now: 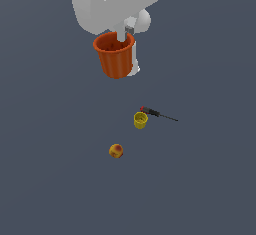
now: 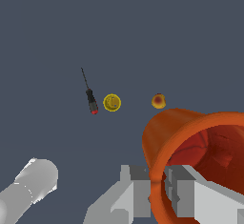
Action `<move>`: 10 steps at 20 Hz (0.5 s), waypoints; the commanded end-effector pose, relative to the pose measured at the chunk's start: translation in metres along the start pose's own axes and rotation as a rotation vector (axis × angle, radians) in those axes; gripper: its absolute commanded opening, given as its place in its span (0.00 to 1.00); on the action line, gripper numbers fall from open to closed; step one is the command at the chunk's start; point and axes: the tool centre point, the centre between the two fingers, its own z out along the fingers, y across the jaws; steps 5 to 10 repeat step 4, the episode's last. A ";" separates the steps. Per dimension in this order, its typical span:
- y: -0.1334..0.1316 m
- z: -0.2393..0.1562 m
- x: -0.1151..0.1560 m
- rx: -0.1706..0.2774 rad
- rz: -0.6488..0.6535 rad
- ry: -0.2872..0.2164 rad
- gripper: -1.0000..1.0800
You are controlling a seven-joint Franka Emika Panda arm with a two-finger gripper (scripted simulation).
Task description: Pick up a designated object from a clutter of objects.
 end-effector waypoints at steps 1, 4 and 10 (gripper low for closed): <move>0.000 -0.003 0.001 -0.001 0.000 0.001 0.00; 0.000 -0.002 0.001 -0.001 0.000 0.001 0.00; 0.000 -0.002 0.001 -0.001 0.000 0.001 0.00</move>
